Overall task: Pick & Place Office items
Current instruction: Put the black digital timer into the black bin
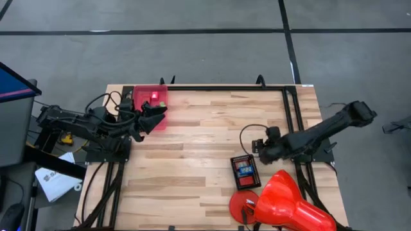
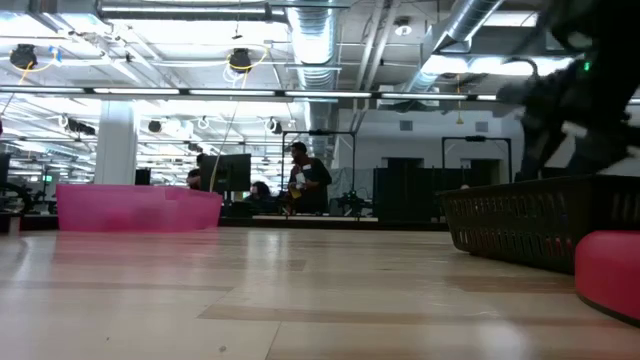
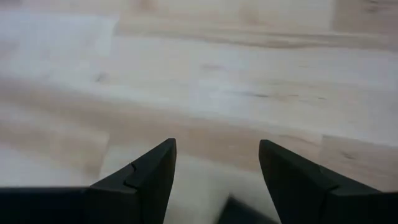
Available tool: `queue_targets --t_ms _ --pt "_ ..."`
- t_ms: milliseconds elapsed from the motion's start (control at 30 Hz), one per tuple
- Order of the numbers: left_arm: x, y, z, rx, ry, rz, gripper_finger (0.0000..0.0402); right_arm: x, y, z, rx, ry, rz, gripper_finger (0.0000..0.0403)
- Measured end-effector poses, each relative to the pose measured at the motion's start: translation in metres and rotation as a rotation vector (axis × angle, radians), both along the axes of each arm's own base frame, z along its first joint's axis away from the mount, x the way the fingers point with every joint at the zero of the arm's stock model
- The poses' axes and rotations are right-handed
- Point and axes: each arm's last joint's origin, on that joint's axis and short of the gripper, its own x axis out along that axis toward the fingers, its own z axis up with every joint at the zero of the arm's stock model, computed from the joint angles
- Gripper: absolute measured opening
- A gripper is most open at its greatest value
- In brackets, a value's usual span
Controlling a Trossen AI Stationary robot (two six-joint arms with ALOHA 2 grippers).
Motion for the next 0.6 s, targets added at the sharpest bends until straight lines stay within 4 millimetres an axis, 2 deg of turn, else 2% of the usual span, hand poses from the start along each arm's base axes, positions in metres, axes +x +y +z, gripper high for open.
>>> queue_targets --t_ms 67,167,367,600 --pt "0.0 0.0 0.0 0.013 0.002 -0.012 0.0232 -0.004 -0.004 0.014 0.04 0.026 0.118 0.0224" --pt "0.001 -0.001 -0.001 0.042 0.014 -0.021 0.0232 -0.011 -0.004 0.024 0.126 0.065 0.326 0.0224" --pt "0.001 -0.002 -0.002 0.061 0.033 -0.037 0.0232 -0.013 0.006 0.021 0.237 0.208 0.749 0.0224" --pt "0.001 -0.002 -0.003 0.061 0.034 -0.037 0.0232 -0.004 0.008 0.004 0.155 0.369 0.889 0.0224"
